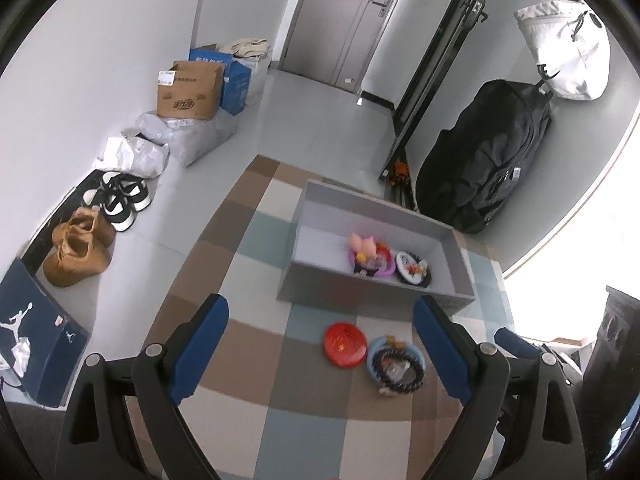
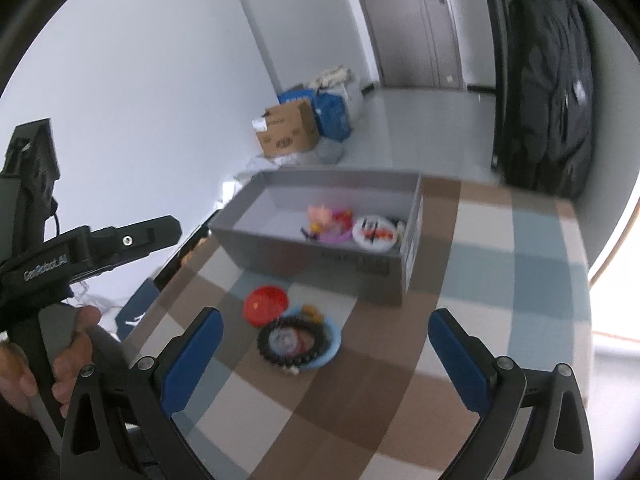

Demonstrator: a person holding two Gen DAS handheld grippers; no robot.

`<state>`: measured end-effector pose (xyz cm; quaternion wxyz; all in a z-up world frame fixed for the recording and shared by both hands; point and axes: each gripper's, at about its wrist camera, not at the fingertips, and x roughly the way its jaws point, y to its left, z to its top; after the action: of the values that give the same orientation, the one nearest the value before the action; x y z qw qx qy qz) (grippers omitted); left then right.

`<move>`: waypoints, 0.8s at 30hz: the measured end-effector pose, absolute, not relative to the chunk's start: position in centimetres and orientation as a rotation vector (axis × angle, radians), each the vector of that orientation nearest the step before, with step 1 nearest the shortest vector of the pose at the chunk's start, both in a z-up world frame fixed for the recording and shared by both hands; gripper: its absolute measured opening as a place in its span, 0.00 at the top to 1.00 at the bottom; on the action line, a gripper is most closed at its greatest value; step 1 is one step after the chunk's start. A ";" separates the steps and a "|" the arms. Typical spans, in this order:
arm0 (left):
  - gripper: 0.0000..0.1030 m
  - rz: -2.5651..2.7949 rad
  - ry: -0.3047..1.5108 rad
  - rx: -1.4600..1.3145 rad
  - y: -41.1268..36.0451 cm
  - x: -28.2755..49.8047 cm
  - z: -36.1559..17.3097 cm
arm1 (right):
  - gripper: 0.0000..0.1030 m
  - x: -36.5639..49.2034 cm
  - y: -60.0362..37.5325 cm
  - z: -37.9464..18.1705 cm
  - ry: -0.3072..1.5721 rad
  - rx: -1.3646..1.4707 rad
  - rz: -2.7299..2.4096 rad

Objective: Organize jewelry
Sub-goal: 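Lower the right gripper and grasp the black bead bracelet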

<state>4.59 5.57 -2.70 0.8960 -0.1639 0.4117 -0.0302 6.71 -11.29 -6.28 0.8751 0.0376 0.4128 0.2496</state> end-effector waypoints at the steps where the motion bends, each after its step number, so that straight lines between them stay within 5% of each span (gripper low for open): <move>1: 0.12 -0.063 0.855 -0.342 5.7 4.4 -2.8 | 0.00 6.7 -11.3 -6.6 0.877 0.087 0.522; 7: 0.12 -0.046 0.860 -0.354 6.4 4.0 -3.0 | 0.02 6.4 -10.9 -7.4 0.917 0.111 0.507; 10: 0.12 -0.034 0.860 -0.370 7.1 4.0 -3.3 | 0.15 6.3 -10.4 -8.3 0.962 0.136 0.530; 22: 0.12 -0.032 0.865 -0.429 8.9 4.2 -3.9 | 0.26 6.4 -6.1 -9.7 0.967 -0.006 0.508; 24: 0.12 -0.033 0.867 -0.435 9.1 4.3 -3.9 | 0.38 6.3 -5.6 -9.9 0.957 -0.032 0.481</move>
<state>4.31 9.12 -3.92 0.8846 -0.2090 0.4166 -0.0156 6.34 -5.65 -9.88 0.8599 -0.0153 0.4560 0.2291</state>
